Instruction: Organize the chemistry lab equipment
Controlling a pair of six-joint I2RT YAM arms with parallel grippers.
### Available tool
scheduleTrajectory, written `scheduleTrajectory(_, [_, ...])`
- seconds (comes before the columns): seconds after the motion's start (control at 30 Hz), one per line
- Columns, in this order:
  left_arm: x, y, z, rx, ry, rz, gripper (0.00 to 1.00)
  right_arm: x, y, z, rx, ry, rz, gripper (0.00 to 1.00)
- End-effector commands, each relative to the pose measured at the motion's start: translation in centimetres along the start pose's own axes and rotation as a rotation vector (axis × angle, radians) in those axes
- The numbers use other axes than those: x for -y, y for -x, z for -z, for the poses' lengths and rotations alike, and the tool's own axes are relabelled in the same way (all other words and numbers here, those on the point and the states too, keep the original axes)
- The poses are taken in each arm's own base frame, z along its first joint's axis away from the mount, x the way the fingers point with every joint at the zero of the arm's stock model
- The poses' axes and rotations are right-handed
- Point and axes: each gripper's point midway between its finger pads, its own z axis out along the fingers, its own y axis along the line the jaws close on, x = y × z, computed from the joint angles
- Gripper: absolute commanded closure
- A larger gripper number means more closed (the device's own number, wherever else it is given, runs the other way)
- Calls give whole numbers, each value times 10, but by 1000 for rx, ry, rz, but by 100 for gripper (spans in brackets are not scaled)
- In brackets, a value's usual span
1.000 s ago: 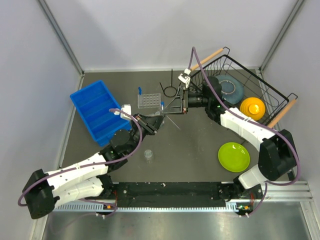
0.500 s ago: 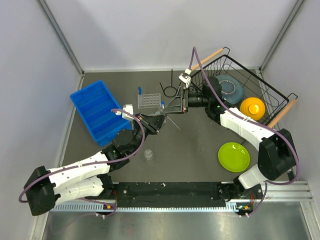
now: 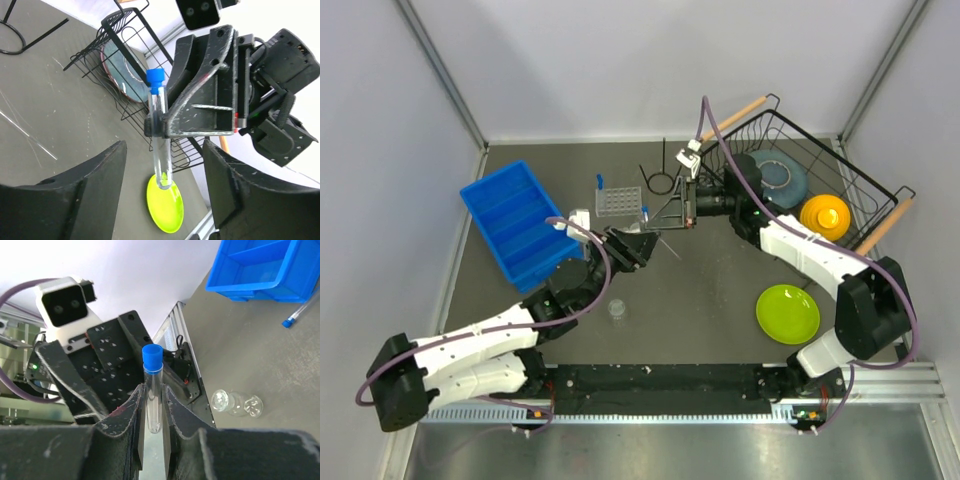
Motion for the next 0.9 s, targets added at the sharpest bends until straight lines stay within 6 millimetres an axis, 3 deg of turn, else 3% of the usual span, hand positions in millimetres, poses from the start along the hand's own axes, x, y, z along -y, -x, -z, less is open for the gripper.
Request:
scheduleTrajectory(0.0, [28,23,11,22,-67,-16,28,-14,-2,8,-9,7,133,94])
scheduleTrajectory(0.13, [27,43,30,41,-59,-61,16,-10,-8,12,-17,-8,179,94])
scheduleTrajectory(0.17, [20,41,34,20,-32,-93,14,-7,-10,12,-23,-14,218,94])
scheduleTrajectory(0.23, [25,56,41,25,-31,-107,9,-4,-15,15,-39,-32,242,95])
scheduleTrajectory(0.33, [22,68,43,-25,0,-151,7,-3,-25,20,-69,-28,315,95])
scheduleTrajectory(0.37, [35,65,45,-82,-51,-141,7,-2,-27,20,-78,-22,350,95])
scheduleTrajectory(0.4, [27,57,44,-139,-32,-141,7,-3,-33,21,-93,-10,360,95])
scheduleTrajectory(0.43, [20,65,40,-139,-18,-132,8,-4,-36,24,-104,-6,388,95])
scheduleTrajectory(0.47, [30,50,44,-241,-92,-93,8,-4,-40,25,-113,-6,404,95])
scheduleTrajectory(0.53, [33,49,37,-288,-145,-58,10,-5,-48,26,-136,-5,442,95])
scheduleTrajectory(0.6, [41,34,35,-384,-211,-59,11,-8,-53,27,-144,0,467,94])
scheduleTrajectory(0.77, [54,24,27,-481,-276,-80,17,-8,-61,27,-165,9,488,94])
scheduleTrajectory(0.87, [51,18,22,-512,-265,-89,21,-9,-62,27,-169,18,492,94])
